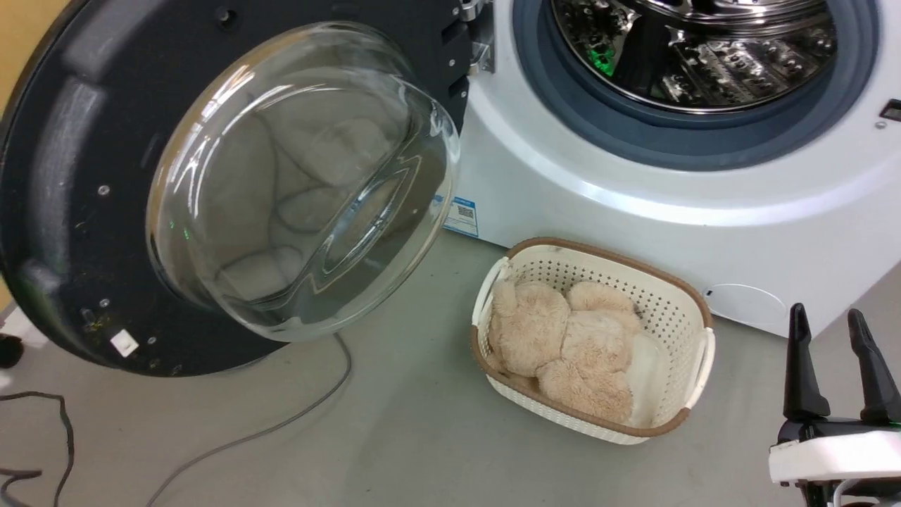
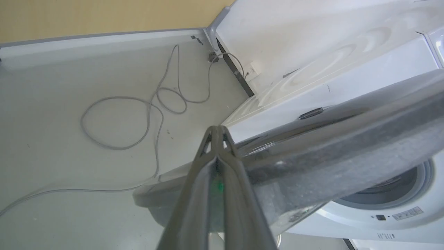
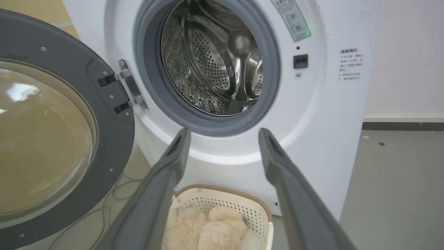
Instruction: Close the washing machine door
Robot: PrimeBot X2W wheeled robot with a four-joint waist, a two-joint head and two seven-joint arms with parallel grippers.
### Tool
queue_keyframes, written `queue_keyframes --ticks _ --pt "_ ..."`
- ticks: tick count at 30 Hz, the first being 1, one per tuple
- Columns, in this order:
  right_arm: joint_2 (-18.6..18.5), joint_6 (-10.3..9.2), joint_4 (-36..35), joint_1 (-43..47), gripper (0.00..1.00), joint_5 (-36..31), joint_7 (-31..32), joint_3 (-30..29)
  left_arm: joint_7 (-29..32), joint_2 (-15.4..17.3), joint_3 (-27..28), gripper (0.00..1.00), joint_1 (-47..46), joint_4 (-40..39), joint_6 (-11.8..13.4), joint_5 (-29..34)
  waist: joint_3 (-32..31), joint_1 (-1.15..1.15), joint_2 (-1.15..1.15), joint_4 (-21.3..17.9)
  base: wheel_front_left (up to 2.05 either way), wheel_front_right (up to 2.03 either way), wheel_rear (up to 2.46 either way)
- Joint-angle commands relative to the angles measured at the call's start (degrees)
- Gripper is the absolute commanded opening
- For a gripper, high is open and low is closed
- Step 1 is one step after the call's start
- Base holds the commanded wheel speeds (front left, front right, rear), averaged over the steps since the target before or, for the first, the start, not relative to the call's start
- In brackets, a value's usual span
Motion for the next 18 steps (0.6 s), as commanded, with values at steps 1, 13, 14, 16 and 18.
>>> queue_keyframes --ticks 1,13,14,16,18 --pt "0.15 0.04 0.2 -0.98 1.0 0.75 -0.73 -0.34 1.65 1.11 -0.61 0.0 0.57 -0.93 -0.48 -2.61 0.2 0.0 0.0 0.51 0.0 0.0 0.0" --pt "0.16 0.05 0.65 -1.16 1.0 1.7 -1.52 -0.78 8.26 2.82 -14.11 0.0 8.88 -16.17 -0.9 -15.22 0.07 0.0 0.0 2.92 0.0 0.0 0.0" --pt "0.16 0.05 0.65 -1.08 1.0 1.73 -1.52 -0.84 8.3 2.68 -14.79 0.0 9.77 -17.65 -0.9 -16.11 -0.03 0.0 0.0 2.92 0.0 0.0 0.0" --pt "0.16 0.05 0.62 -0.88 1.0 1.72 -1.52 -0.95 8.45 2.28 -16.28 0.0 11.72 -20.88 -0.9 -17.78 -0.2 0.0 0.0 2.91 0.0 0.0 0.0" --pt "0.16 0.05 0.62 -0.79 1.0 1.7 -1.52 -0.98 8.35 1.94 -16.83 0.0 12.66 -22.47 -0.9 -18.67 -0.25 0.0 0.0 2.84 0.0 0.0 0.0"
